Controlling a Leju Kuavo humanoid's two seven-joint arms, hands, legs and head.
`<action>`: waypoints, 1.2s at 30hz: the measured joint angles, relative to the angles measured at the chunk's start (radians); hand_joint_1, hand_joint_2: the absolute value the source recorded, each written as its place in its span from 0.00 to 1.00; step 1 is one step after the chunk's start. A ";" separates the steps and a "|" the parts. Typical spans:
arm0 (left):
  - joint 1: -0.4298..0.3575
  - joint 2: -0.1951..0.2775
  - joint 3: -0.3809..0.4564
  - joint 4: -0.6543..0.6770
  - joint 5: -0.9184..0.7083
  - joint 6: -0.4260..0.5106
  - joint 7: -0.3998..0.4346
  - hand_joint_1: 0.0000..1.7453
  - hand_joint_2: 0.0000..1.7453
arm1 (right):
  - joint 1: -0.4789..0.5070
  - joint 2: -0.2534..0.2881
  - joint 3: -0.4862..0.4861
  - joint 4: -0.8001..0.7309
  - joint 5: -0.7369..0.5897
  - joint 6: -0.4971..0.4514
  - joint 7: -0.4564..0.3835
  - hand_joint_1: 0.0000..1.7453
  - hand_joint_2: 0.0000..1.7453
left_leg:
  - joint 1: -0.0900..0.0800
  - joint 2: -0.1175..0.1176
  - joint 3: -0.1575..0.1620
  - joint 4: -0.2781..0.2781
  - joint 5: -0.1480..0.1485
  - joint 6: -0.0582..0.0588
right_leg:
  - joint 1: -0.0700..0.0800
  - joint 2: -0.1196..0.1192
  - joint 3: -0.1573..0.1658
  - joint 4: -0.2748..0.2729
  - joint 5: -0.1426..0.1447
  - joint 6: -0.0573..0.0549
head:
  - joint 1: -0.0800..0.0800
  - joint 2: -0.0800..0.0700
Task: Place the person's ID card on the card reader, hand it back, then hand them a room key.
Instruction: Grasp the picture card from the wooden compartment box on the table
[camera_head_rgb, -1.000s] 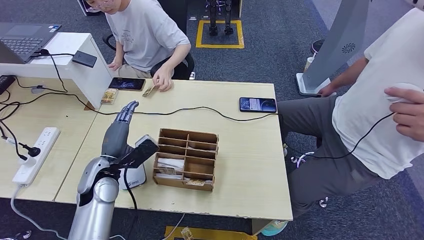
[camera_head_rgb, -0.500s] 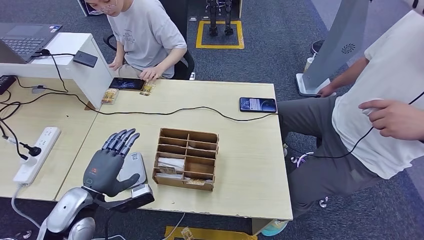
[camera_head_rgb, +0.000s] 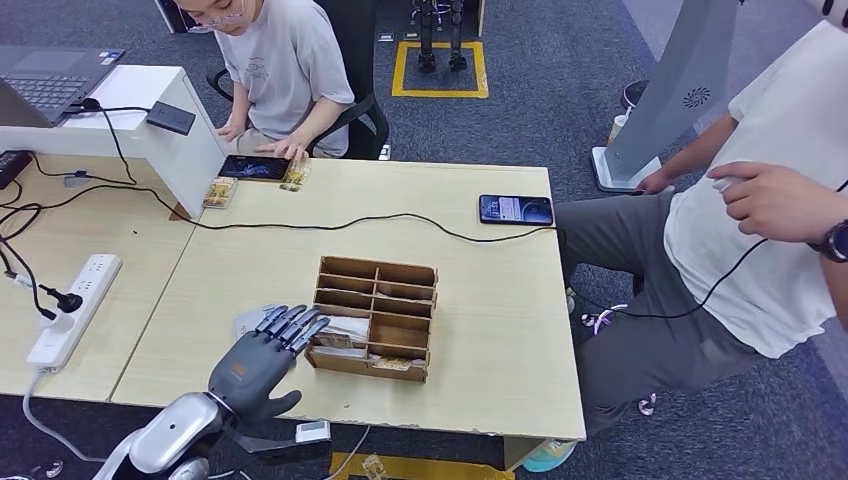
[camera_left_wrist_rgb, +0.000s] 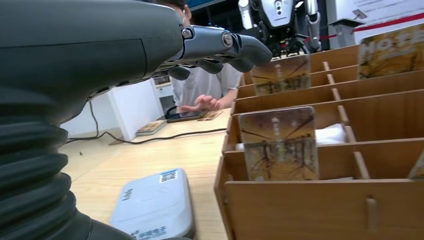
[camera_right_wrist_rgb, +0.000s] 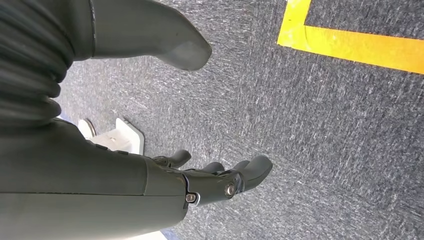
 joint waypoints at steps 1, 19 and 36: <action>-0.007 0.000 -0.008 0.003 0.002 -0.003 0.001 0.00 1.00 | 0.000 0.000 0.000 0.000 0.000 0.000 0.000 0.00 1.00 | 0.000 0.000 0.000 0.000 0.000 0.000 | 0.000 0.000 0.000 0.000 0.000 0.000 | 0.000 0.000; -0.115 -0.096 -0.085 0.064 -0.054 -0.012 0.124 0.00 1.00 | -0.003 0.000 0.009 0.002 0.000 -0.003 -0.020 0.00 1.00 | 0.000 0.000 0.000 0.000 0.000 0.000 | 0.000 0.000 0.000 0.000 0.000 0.000 | 0.000 0.000; -0.116 -0.125 -0.083 0.131 -0.095 -0.017 0.137 0.00 1.00 | -0.003 0.000 0.018 0.003 0.000 -0.004 -0.022 0.00 1.00 | 0.000 0.000 0.000 0.000 0.000 0.000 | 0.000 0.000 0.001 0.000 0.000 0.000 | 0.000 0.000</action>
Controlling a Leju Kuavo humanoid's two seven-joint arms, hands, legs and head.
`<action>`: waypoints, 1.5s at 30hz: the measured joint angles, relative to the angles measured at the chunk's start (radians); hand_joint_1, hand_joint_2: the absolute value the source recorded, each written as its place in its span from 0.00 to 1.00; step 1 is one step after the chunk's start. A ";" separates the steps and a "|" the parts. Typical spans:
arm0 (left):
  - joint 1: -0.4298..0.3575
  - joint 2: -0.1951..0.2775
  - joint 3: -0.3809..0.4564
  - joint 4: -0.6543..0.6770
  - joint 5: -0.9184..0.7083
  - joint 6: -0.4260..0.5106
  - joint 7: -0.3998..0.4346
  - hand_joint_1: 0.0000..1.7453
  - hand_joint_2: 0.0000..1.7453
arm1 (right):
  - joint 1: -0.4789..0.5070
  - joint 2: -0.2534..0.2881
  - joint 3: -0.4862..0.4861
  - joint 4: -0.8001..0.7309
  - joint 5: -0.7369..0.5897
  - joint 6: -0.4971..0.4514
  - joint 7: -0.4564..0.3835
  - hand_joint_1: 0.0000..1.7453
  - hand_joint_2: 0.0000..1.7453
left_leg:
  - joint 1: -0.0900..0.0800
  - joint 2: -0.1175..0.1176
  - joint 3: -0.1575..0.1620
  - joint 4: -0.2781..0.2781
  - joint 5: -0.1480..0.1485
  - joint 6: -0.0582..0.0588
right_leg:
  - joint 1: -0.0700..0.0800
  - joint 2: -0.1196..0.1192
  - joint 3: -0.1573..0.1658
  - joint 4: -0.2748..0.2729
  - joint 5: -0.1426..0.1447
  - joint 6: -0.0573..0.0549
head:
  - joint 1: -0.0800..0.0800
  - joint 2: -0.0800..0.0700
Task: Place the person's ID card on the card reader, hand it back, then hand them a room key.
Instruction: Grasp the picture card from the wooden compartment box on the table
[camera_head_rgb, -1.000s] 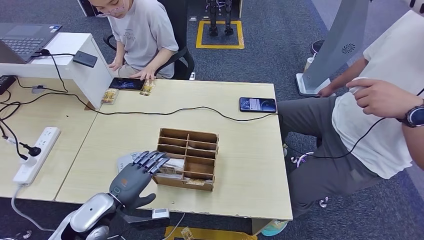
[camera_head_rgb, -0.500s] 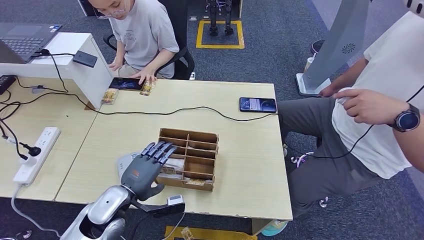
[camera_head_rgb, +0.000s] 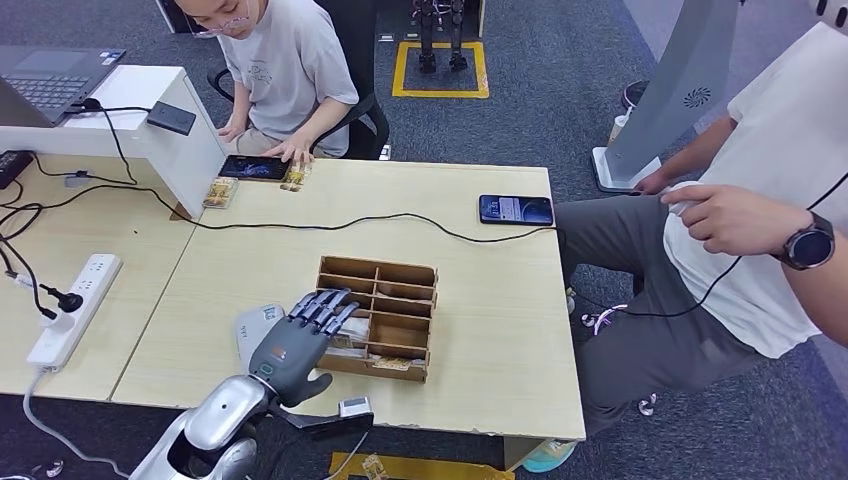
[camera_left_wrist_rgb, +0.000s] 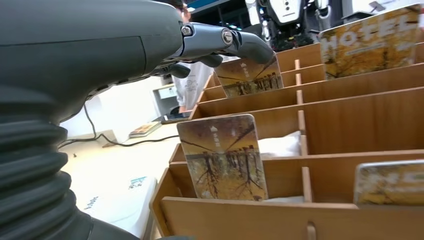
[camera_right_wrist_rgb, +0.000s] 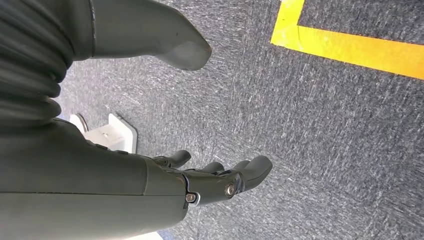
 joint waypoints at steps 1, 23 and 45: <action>0.000 -0.002 0.001 0.002 -0.001 0.000 0.000 0.00 1.00 | 0.000 0.000 0.000 0.000 0.000 0.000 -0.001 0.00 1.00 | 0.000 0.000 0.000 0.000 0.000 0.000 | 0.000 0.000 0.000 0.000 0.000 0.000 | 0.000 0.000; -0.005 -0.031 0.016 0.014 -0.005 0.003 0.000 0.00 1.00 | 0.000 0.000 0.007 0.000 0.000 -0.002 -0.003 0.00 1.00 | 0.000 0.000 0.001 0.000 0.000 0.000 | 0.000 0.000 0.001 0.000 0.000 0.000 | 0.000 0.000; -0.004 -0.051 0.062 -0.004 -0.005 0.009 -0.003 0.00 1.00 | 0.001 0.000 0.012 0.000 0.000 0.000 0.002 0.00 1.00 | 0.000 0.000 0.001 0.000 0.000 0.000 | 0.000 0.000 0.001 0.000 0.000 0.000 | 0.000 0.000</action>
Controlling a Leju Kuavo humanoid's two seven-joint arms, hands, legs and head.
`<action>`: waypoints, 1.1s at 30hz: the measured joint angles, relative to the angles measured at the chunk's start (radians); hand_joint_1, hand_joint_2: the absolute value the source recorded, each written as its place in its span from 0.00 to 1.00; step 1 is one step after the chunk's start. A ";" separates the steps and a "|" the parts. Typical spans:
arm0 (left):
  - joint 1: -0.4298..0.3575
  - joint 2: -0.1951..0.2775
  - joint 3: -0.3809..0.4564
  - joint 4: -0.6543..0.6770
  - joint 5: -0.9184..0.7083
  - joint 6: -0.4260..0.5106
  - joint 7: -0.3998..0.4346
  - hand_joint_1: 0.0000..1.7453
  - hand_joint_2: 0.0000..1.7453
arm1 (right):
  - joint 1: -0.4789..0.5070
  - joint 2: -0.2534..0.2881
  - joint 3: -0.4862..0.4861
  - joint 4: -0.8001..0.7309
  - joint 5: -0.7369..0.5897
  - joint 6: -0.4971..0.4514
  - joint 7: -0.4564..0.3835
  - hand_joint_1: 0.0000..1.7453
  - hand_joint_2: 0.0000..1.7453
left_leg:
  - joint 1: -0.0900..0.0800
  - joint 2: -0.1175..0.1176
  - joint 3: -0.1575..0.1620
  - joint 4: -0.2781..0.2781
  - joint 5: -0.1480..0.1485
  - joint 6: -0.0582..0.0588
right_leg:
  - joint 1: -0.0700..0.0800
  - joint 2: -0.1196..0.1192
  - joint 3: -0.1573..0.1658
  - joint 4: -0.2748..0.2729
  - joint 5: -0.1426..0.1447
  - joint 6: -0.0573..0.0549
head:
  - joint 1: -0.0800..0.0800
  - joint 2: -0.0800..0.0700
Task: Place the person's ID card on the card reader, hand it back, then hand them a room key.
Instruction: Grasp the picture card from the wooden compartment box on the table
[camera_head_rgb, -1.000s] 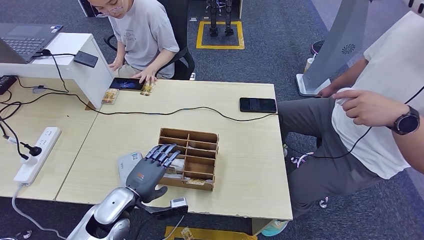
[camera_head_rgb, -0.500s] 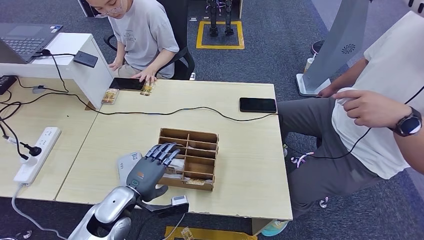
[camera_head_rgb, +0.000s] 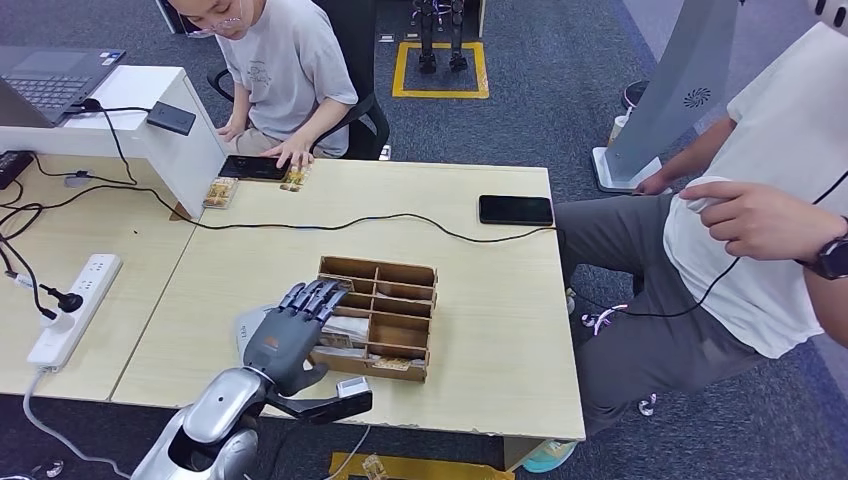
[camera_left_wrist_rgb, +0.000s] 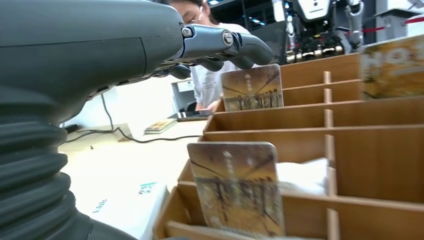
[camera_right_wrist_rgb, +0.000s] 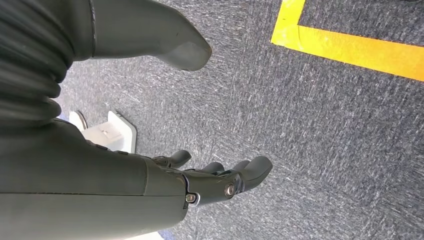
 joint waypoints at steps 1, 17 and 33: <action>0.000 0.000 0.003 -0.003 0.000 0.000 0.000 0.00 1.00 | 0.000 0.000 0.000 0.000 0.000 0.000 0.000 0.00 1.00 | 0.000 0.000 0.000 0.000 0.000 0.000 | 0.000 0.000 0.000 0.000 0.000 0.000 | 0.000 0.000; 0.018 0.001 0.023 -0.034 0.000 0.002 -0.011 0.00 1.00 | 0.000 0.000 0.000 0.000 0.000 0.001 0.000 0.00 1.00 | 0.000 0.000 0.000 0.000 0.000 0.000 | 0.000 0.000 0.000 0.000 0.000 0.000 | 0.000 0.000; 0.054 0.034 0.023 -0.035 0.006 -0.009 -0.022 0.00 1.00 | 0.000 0.000 0.000 0.000 0.000 0.000 -0.002 0.00 1.00 | 0.000 0.000 0.000 0.000 0.000 0.000 | 0.000 0.000 0.000 0.000 0.000 0.000 | 0.000 0.000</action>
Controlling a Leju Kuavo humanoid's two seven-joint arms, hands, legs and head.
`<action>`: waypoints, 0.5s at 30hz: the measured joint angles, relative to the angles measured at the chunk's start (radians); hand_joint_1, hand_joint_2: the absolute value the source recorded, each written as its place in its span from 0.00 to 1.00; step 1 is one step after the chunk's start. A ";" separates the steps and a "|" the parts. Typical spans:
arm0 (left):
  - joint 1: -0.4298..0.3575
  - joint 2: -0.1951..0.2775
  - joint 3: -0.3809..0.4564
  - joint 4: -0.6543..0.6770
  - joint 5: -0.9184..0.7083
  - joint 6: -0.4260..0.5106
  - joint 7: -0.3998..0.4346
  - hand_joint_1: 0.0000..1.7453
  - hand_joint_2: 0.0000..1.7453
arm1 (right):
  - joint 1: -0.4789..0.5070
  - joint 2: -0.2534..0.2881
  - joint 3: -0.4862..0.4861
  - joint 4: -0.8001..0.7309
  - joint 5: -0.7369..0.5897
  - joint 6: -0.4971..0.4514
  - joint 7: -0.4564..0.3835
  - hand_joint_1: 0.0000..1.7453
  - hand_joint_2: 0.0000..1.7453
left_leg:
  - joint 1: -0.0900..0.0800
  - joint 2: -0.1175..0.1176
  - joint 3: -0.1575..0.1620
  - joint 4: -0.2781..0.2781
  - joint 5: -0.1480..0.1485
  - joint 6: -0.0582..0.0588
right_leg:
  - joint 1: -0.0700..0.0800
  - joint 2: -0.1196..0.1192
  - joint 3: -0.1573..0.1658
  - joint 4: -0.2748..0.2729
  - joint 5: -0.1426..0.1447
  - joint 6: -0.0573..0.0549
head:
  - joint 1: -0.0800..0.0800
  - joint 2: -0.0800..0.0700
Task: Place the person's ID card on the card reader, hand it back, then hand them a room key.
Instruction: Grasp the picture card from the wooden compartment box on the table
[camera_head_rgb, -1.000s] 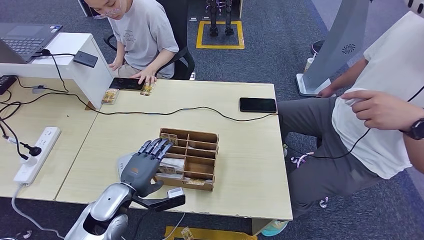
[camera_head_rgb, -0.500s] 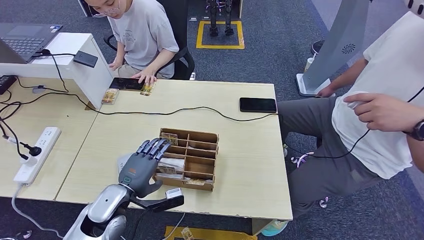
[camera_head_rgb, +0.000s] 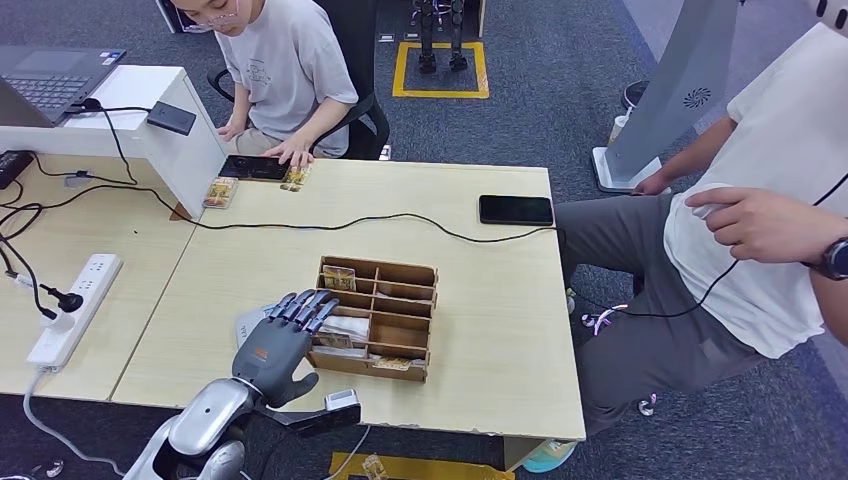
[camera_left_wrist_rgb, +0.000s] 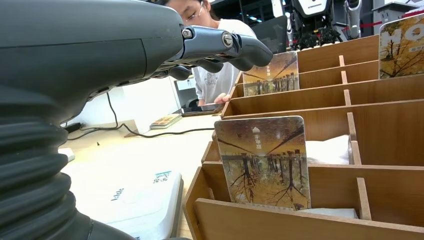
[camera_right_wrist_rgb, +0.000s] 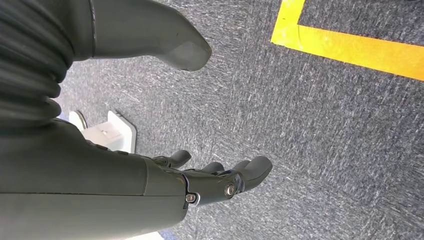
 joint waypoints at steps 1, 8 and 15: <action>0.000 0.001 0.000 0.000 0.000 0.000 0.000 0.00 1.00 | 0.000 0.000 0.000 0.000 0.000 0.000 0.000 0.00 1.00 | 0.000 0.000 0.000 0.000 0.000 0.000 | 0.000 0.000 0.000 0.000 0.000 0.000 | 0.000 0.000; 0.001 0.003 0.000 0.000 0.004 -0.005 0.000 0.00 1.00 | 0.000 0.000 0.000 0.000 0.000 0.000 0.000 0.00 1.00 | 0.000 0.000 0.000 0.000 0.000 0.000 | 0.000 0.000 0.000 0.000 0.000 0.000 | 0.000 0.000; 0.015 0.009 0.000 0.000 0.018 -0.019 -0.011 0.00 1.00 | 0.000 0.000 0.000 0.000 0.000 0.000 0.000 0.00 1.00 | 0.000 0.000 0.000 0.000 0.000 0.000 | 0.000 0.000 0.000 0.000 0.000 0.000 | 0.000 0.000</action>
